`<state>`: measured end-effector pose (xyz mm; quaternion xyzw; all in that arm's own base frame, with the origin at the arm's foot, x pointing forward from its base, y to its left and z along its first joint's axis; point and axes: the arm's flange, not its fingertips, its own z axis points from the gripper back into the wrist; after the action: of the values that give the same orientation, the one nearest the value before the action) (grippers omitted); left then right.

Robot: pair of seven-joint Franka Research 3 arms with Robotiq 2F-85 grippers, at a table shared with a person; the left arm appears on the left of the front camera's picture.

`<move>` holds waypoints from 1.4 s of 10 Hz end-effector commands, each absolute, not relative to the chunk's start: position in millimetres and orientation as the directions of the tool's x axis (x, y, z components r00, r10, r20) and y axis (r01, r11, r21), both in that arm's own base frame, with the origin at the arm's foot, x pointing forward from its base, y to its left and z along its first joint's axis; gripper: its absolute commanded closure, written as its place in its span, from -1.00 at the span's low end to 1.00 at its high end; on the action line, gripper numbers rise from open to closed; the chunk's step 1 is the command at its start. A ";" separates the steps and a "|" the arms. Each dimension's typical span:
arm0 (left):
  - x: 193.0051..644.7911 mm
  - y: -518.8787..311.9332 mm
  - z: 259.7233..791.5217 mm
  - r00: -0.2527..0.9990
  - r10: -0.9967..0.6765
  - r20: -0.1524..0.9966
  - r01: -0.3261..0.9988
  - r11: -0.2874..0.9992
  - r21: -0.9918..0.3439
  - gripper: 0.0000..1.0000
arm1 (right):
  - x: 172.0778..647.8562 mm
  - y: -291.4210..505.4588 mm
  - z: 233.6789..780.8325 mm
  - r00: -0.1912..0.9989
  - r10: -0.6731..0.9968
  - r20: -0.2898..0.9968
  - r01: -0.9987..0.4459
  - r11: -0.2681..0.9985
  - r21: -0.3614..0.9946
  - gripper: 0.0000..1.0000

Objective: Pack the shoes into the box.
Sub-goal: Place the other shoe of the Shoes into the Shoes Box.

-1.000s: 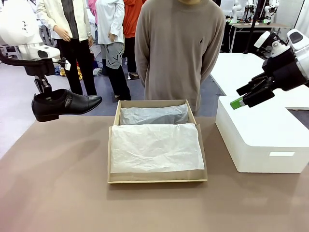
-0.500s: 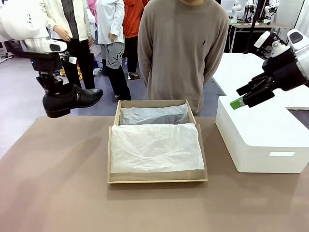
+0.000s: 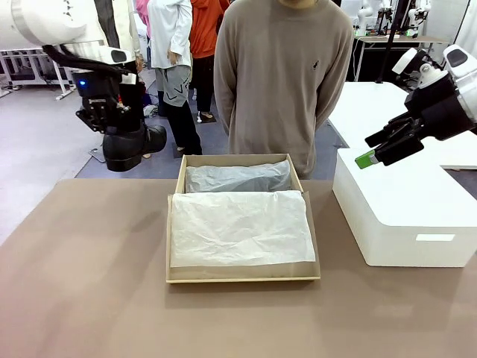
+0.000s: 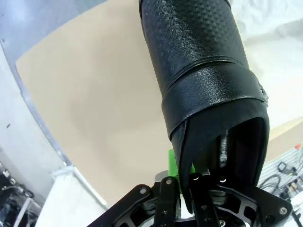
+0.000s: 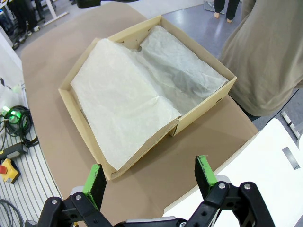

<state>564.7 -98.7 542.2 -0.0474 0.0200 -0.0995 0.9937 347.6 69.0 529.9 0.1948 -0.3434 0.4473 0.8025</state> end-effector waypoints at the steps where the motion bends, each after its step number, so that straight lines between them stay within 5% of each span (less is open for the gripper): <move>1: 563.0 -112.4 549.4 0.985 -0.172 -0.026 0.170 0.983 -0.073 1.00 | 350.7 68.0 528.9 0.341 0.579 0.741 -0.864 0.503 0.004 -1.00; 8: 566.2 -102.2 538.0 0.983 -0.180 -0.039 0.176 0.980 -0.097 1.00 | 350.7 68.0 528.9 0.341 0.579 0.741 -0.864 0.503 0.004 -1.00; 14: 553.6 -199.6 563.9 0.944 0.327 -0.044 -0.329 0.943 -0.053 1.00 | 350.7 68.0 528.9 0.341 0.579 0.741 -0.864 0.503 0.004 -1.00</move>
<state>550.2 -186.2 557.1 -0.0377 0.0205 0.1364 0.9897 347.6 69.0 529.9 0.1948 -0.3434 0.4472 0.8026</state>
